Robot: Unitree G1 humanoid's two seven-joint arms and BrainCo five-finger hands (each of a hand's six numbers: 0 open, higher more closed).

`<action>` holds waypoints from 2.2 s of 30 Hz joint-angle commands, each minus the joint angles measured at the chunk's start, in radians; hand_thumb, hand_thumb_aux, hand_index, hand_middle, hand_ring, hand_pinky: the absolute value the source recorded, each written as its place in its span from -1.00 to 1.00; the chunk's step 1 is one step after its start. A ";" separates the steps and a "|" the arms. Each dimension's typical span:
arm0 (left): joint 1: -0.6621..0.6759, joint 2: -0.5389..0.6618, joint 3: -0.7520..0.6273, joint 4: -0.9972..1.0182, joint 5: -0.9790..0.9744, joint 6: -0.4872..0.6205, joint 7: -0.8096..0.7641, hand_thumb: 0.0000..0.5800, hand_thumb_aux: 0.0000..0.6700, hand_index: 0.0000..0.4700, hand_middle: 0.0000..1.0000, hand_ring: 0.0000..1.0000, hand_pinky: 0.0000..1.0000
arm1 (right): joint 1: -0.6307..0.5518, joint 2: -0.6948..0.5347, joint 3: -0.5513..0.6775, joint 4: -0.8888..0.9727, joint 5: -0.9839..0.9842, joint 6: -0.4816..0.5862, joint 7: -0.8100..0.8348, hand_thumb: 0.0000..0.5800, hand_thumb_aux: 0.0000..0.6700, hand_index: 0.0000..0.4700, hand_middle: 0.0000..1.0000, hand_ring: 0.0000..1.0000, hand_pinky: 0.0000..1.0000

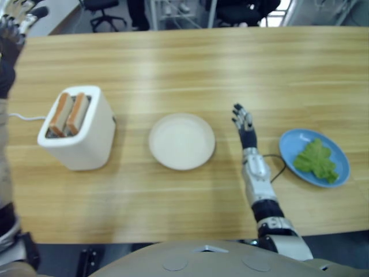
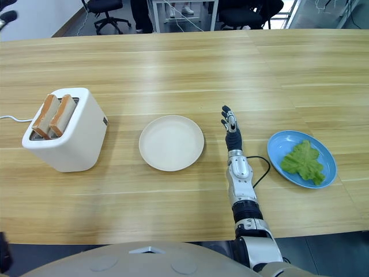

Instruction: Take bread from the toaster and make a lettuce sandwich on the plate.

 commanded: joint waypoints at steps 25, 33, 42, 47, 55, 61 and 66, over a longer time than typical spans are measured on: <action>0.028 0.245 -0.500 0.819 1.042 -0.172 0.333 -1.00 -1.00 -1.00 -1.00 -1.00 -1.00 | 0.047 0.004 -0.002 -0.054 0.011 0.039 0.014 -1.00 -1.00 -1.00 -1.00 -1.00 -1.00; 0.050 0.256 -0.530 0.756 1.068 -0.141 0.289 -1.00 -1.00 -1.00 -1.00 -1.00 -1.00 | 0.057 0.001 -0.005 -0.060 0.010 0.045 0.014 -1.00 -1.00 -1.00 -1.00 -1.00 -1.00; 0.091 0.278 -0.577 0.744 1.110 -0.079 0.189 -1.00 -1.00 -1.00 -1.00 -1.00 -1.00 | 0.072 0.000 -0.006 -0.076 0.011 0.057 0.015 -1.00 -1.00 -1.00 -1.00 -1.00 -1.00; 0.090 0.259 -0.556 0.725 1.071 -0.069 0.166 0.52 0.02 0.00 -1.00 -1.00 -1.00 | 0.080 0.000 -0.007 -0.080 0.011 0.059 0.014 -1.00 -1.00 -1.00 -1.00 -1.00 -1.00; 0.091 0.202 -0.493 0.631 0.953 -0.060 0.153 1.00 1.00 0.96 -0.67 -0.67 -0.67 | 0.088 -0.003 -0.007 -0.088 0.012 0.065 0.015 -1.00 -1.00 -1.00 -1.00 -1.00 -1.00; 0.070 0.166 -0.462 0.592 0.917 -0.044 0.192 1.00 1.00 0.96 -0.01 -0.01 -0.01 | 0.090 -0.006 -0.009 -0.085 0.011 0.067 0.016 -1.00 -1.00 -1.00 -1.00 -1.00 -1.00; 0.057 0.130 -0.405 0.558 0.878 -0.023 0.229 1.00 1.00 0.96 0.80 0.80 0.80 | 0.091 -0.005 -0.008 -0.079 0.009 0.067 0.016 -1.00 -1.00 -1.00 -1.00 -1.00 -1.00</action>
